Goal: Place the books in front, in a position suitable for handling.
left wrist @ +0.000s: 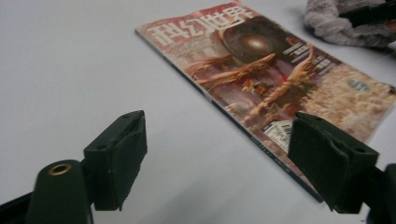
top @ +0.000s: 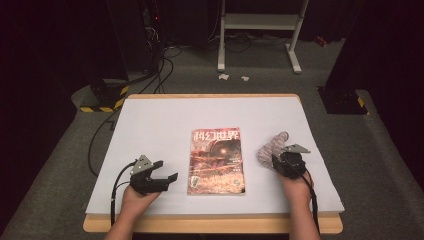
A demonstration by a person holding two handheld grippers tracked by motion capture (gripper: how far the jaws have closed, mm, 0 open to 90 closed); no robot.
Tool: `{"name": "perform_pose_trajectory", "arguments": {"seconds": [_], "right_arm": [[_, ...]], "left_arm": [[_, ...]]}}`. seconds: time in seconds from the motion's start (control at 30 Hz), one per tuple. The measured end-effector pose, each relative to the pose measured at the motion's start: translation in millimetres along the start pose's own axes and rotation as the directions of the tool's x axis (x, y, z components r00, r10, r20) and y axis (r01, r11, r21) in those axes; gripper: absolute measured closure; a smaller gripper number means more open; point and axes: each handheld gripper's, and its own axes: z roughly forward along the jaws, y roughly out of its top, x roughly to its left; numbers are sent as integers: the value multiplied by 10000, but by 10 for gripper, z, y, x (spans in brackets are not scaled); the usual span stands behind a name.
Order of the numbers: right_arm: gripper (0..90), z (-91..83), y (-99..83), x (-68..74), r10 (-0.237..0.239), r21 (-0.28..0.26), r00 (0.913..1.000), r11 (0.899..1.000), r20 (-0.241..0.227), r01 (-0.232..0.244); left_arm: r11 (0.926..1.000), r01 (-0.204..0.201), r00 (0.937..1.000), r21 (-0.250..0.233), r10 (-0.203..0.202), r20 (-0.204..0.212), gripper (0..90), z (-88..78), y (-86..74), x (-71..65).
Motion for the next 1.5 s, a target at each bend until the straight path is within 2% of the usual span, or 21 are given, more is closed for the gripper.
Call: {"name": "perform_pose_trajectory", "arguments": {"seconds": [0.1,0.23,0.37,0.47,0.6,0.7,0.8,0.93,1.07,1.17,1.23,1.3,1.37,1.43,1.5], "right_arm": [[613,-72,8,26,-238,-290,9997,9993,27,239],[611,-286,43,46,-37,-1051,9993,9945,-378,-3],[608,-468,112,150,-350,-1645,9967,9861,-729,226],[606,-582,150,254,-509,-2068,9913,9781,-1217,249],[604,-660,184,421,-878,-2272,9800,9728,-1787,458],[602,-670,189,568,-1117,-2269,9688,9720,-2213,602],[602,-655,193,728,-1513,-2193,9559,9709,-2519,958],[600,-590,168,1042,-2203,-2000,9268,9660,-3043,1640],[600,-440,88,1276,-2573,-1462,9048,9646,-3394,2195],[600,-300,7,1377,-2759,-886,8993,9611,-3394,2615],[600,-215,-44,1395,-2684,-585,9025,9626,-3369,2644],[600,-200,-61,1406,-2608,-625,9043,9649,-3381,2549],[598,-216,-55,1441,-2695,-603,9006,9623,-3410,2651],[597,-222,-63,1516,-2806,-653,8928,9590,-3523,2756],[595,-229,-62,1636,-2993,-709,8760,9529,-3782,2950]], "left_arm": [[10000,-88,10000,-38,88,-37,229,-5,0,-13],[9996,-294,9992,-46,293,-268,239,-8,-3,-22],[9991,-382,9984,-182,374,-435,241,-17,0,-36],[9989,-438,9978,-187,428,-497,248,-16,2,-40],[9991,-409,9974,-148,400,-603,252,-3,0,-27],[9988,-456,9963,-151,443,-738,252,-5,-1,-18],[9988,-456,9959,-166,441,-790,252,-16,3,-7],[9987,-480,9954,-194,462,-845,253,-32,6,5],[9984,-537,9947,-170,519,-893,253,-42,6,9],[9984,-539,9941,-190,518,-949,253,-53,7,16],[9985,-521,9936,-174,501,-1010,253,-63,8,26],[9988,-448,9933,-192,425,-1073,253,-69,7,36],[9990,-409,9925,-201,383,-1157,253,-75,6,51],[9992,-330,9916,-210,301,-1260,253,-84,6,71],[9993,-262,9909,-263,225,-1324,253,-102,8,96]]}}
